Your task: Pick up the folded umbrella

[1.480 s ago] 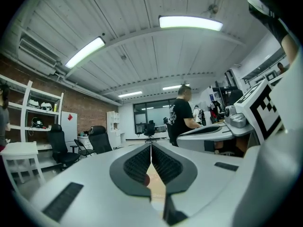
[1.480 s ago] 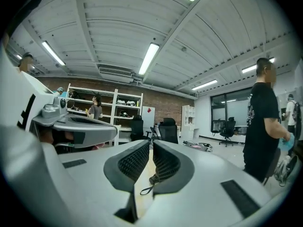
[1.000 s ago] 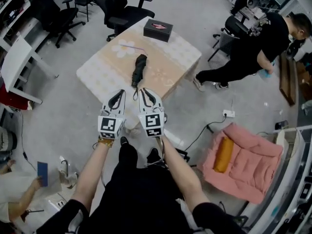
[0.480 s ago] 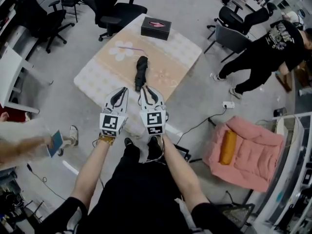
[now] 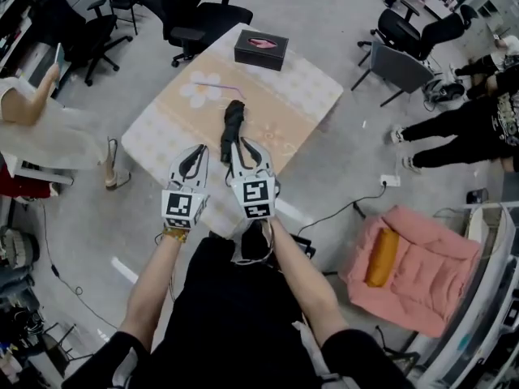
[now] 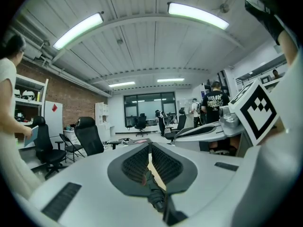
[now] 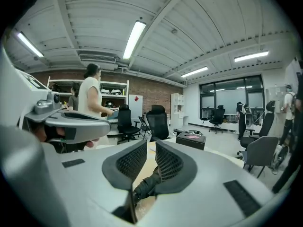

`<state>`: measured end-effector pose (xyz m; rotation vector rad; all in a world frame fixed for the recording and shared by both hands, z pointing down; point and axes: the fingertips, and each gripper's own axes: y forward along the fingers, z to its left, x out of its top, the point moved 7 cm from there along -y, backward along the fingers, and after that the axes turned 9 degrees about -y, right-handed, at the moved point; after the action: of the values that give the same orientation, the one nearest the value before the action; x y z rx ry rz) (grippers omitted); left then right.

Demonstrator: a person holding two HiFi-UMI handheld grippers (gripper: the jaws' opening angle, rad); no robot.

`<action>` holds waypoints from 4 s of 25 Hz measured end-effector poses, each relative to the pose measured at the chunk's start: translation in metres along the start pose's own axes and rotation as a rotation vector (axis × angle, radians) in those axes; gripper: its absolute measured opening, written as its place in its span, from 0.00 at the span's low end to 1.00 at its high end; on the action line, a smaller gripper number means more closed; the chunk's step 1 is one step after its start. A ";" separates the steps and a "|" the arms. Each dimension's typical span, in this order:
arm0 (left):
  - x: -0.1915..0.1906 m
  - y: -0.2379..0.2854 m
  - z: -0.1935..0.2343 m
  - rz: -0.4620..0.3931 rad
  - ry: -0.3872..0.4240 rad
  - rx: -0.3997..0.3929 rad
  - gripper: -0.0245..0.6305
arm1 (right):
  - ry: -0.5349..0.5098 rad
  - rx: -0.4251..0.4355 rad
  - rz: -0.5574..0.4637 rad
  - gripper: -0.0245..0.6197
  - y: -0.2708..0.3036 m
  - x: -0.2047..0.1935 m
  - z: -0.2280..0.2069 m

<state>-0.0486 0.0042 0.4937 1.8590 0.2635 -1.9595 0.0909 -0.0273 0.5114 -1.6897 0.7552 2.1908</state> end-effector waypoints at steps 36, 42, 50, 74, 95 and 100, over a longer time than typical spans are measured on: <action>-0.038 0.011 0.079 0.114 -0.081 -0.070 0.06 | 0.194 -0.271 0.507 0.46 0.169 -0.135 0.009; -0.039 0.008 0.089 0.116 -0.093 -0.058 0.06 | 0.238 -0.269 0.576 0.46 0.181 -0.150 0.010; -0.046 0.007 0.100 0.120 -0.107 -0.042 0.06 | 0.293 -0.248 0.606 0.46 0.194 -0.159 0.016; -0.046 -0.001 0.113 0.115 -0.115 -0.017 0.06 | 0.379 -0.223 0.772 0.46 0.217 -0.175 0.023; -0.041 -0.006 0.116 0.101 -0.118 -0.006 0.06 | 0.336 -0.161 0.742 0.38 0.210 -0.172 0.027; -0.039 -0.002 0.116 0.096 -0.122 -0.007 0.06 | 0.316 -0.146 0.737 0.38 0.206 -0.173 0.026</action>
<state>-0.1542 -0.0355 0.5421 1.7072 0.1419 -1.9944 0.0130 -0.1663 0.7294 -2.1018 1.5375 2.4868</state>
